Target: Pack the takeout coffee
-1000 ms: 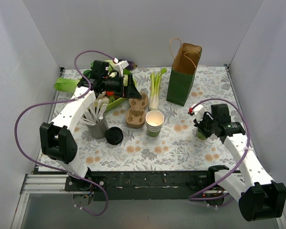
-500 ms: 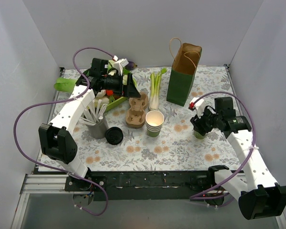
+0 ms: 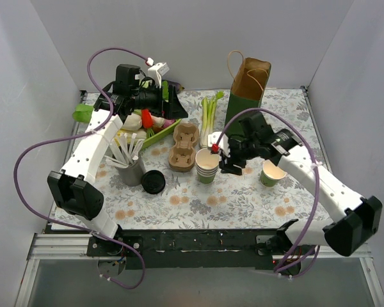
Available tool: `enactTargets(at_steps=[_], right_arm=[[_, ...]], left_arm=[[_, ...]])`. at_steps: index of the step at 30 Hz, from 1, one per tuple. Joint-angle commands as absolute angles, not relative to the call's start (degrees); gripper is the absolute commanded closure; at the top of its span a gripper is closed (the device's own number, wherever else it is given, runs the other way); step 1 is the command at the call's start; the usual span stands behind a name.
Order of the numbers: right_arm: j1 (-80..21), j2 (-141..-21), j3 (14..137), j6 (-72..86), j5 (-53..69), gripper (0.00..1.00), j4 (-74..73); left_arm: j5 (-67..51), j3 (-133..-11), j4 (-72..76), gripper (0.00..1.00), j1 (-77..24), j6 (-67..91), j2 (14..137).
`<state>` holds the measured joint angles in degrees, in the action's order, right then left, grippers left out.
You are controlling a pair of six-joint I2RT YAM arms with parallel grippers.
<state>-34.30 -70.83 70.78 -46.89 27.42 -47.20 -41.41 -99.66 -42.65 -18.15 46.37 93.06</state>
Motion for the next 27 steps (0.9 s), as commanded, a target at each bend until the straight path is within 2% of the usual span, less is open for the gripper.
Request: enactTargets(at_steps=[1,8,11,14,17,18,21,24,27], right_arm=[[-38.4,-76.3,75.6,-52.3,29.3,0.33,-48.6],[-42.4,-82.9,77.0,-54.6,28.2,0.32,-48.9],[-43.5,-85.2,77.2,-54.5,27.9,0.37,-49.0],[-44.8,-87.1,77.8,-54.2,26.6,0.48,-49.4],[-46.0,-87.5,77.9,-53.5,25.6,0.65,-49.1],[-46.8,-87.6,78.0,-53.4,25.2,0.74,-49.5],[-48.7,-87.6,79.7,-53.3,25.0,0.86,-51.7],[-51.4,-87.4,80.9,-53.3,25.5,0.95,-53.0],[-54.8,-87.2,82.3,-53.6,26.5,0.98,-54.3]], left_arm=[[-37.9,-101.5,-44.7,0.09,-18.0,44.1,88.7],[-36.4,-98.6,-44.2,0.08,-18.0,44.2,85.8],[-36.4,-99.1,-44.0,0.08,-18.1,44.5,85.5],[-36.2,-100.7,-44.3,0.07,-18.0,44.3,85.8],[-36.1,-102.3,-44.6,0.07,-18.0,44.3,86.2],[-36.2,-102.7,-44.6,0.07,-18.0,44.3,86.3],[-36.2,-104.7,-44.7,0.06,-18.0,44.2,86.5],[-35.0,-107.8,-44.8,0.05,-18.0,44.0,87.0],[-34.4,-110.2,-44.1,0.05,-18.0,44.2,87.3]])
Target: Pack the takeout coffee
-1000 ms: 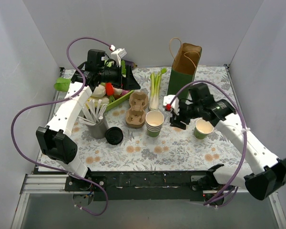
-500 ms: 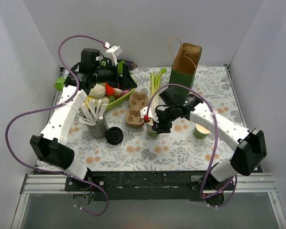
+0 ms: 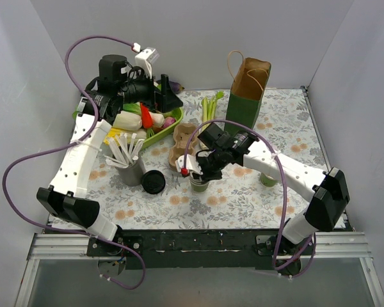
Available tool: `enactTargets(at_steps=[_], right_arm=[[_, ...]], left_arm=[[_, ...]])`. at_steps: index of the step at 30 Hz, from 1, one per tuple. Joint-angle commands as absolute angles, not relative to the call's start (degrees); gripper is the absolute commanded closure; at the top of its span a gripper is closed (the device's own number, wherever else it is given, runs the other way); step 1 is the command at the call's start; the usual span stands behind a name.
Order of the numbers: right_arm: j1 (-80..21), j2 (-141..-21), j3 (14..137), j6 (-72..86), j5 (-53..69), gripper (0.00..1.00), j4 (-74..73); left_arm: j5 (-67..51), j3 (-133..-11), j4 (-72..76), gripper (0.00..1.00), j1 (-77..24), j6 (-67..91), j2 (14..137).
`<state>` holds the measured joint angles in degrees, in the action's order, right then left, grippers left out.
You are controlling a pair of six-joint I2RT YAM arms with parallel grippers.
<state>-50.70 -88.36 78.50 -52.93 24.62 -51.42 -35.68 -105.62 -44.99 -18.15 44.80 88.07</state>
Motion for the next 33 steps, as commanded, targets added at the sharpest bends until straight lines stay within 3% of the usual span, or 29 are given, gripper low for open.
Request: enactTargets(at_steps=[1,14,25,33], right_arm=[[-55.9,-87.1,82.8,-53.6,27.1,0.98,-54.4],[-72.2,-100.3,99.7,-52.6,28.7,0.99,-50.1],[-77.4,-117.5,120.6,-53.3,26.6,0.99,-48.9],[-78.6,-122.3,122.8,-52.7,24.9,0.99,-45.3]], left_arm=[[-34.1,-110.8,-43.4,0.05,-18.0,44.4,87.2],[-31.5,-123.3,-36.8,0.03,-18.0,48.1,91.2],[-31.5,-120.9,-35.9,0.02,-18.0,47.5,85.5],[-31.2,-118.0,-37.1,0.02,-18.0,46.6,82.6]])
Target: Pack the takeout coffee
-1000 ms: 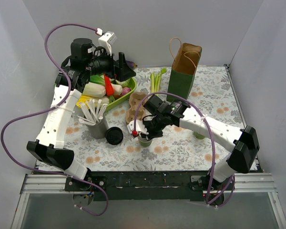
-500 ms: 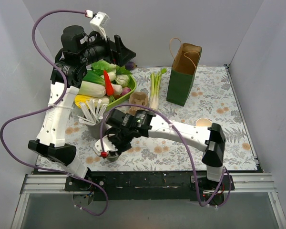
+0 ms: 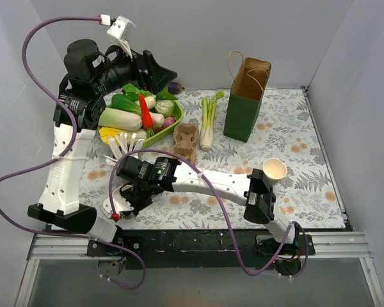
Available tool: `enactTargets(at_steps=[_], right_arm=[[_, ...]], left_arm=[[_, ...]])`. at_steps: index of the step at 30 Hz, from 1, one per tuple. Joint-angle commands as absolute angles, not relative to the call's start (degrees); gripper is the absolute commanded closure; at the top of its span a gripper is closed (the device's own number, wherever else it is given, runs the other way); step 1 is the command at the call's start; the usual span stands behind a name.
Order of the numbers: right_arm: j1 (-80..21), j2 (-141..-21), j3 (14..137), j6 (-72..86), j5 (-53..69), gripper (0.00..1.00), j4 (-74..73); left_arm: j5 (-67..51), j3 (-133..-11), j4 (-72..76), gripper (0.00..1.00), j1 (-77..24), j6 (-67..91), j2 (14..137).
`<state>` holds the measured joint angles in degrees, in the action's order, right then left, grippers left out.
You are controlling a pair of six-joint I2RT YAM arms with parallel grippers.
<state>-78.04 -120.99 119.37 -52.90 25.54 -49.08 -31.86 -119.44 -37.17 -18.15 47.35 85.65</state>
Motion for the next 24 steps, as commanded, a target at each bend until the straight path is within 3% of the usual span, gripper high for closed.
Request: enactTargets(at_steps=[1,7,8,10,11,17,24], right_arm=[[-78.7,-122.8,123.0,-52.6,24.8,0.99,-45.0],[-78.9,-125.5,125.2,-52.3,23.7,0.98,-44.3],[-79.0,-125.9,125.4,-52.1,23.5,0.85,-44.2],[-79.0,-125.9,125.9,-51.5,22.9,0.75,-43.3],[-79.0,-125.5,125.8,-51.3,22.9,0.65,-43.0],[-78.5,-120.6,124.9,-47.3,24.4,0.44,-40.1],[-75.0,-113.7,120.9,-45.3,24.5,0.41,-48.5]], left_arm=[[-31.1,-117.7,-37.2,0.02,-17.9,46.4,82.4],[-30.8,-116.4,-37.5,0.02,-18.0,46.0,81.3],[-30.8,-116.4,-37.6,0.02,-17.9,45.9,81.2],[-30.8,-116.4,-37.8,0.02,-17.9,45.9,80.9],[-30.8,-116.2,-37.8,0.02,-17.9,45.8,80.8],[-30.5,-117.2,-38.0,0.02,-17.9,45.2,80.2],[-30.2,-117.9,-37.2,0.02,-17.9,44.8,80.1]])
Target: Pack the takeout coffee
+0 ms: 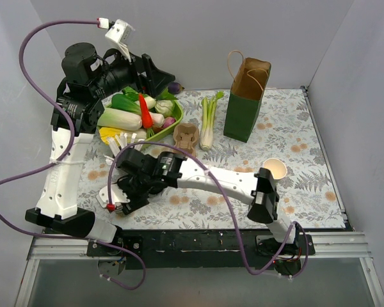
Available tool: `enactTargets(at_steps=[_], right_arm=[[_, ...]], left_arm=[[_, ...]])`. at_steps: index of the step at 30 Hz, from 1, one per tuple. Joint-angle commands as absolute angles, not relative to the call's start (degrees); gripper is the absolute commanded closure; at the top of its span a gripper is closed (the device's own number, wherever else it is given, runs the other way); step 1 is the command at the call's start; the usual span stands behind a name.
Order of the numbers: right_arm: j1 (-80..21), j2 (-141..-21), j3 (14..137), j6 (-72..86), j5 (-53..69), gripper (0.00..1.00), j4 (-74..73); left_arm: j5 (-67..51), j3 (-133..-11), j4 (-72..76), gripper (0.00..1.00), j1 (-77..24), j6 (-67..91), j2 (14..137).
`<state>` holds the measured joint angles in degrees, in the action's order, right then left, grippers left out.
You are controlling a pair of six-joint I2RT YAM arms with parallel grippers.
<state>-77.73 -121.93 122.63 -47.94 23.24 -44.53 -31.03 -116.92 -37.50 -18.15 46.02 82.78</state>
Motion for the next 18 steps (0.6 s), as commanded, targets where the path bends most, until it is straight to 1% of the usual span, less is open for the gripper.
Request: enactTargets(at_steps=[1,5,8,10,13,14,18], right_arm=[[-73.6,-112.7,119.8,-44.7,24.5,0.41,-48.9],[-69.9,-108.3,113.2,-41.2,23.7,0.41,-49.3],[-67.9,-107.7,107.2,-38.2,20.7,0.37,-47.2],[-67.3,-108.1,104.5,-36.7,18.6,0.37,-45.5],[-67.0,-109.9,103.1,-34.7,17.6,0.46,-42.8],[-67.0,-111.3,103.2,-34.1,17.4,0.51,-42.2],[-67.0,-115.5,106.6,-32.3,17.2,0.56,-41.0]], left_arm=[[-30.1,-117.4,-37.2,0.02,-17.9,44.5,79.8],[-29.9,-114.6,-38.3,0.02,-17.9,42.5,78.2],[-30.2,-113.4,-38.9,0.02,-17.9,42.2,77.5],[-30.4,-112.8,-39.2,0.02,-17.9,42.0,77.3],[-29.7,-112.7,-39.6,0.02,-17.9,41.5,77.6],[-29.6,-112.8,-39.6,0.02,-17.9,41.5,77.7],[-30.1,-112.7,-39.6,0.02,-17.9,41.9,78.5]])
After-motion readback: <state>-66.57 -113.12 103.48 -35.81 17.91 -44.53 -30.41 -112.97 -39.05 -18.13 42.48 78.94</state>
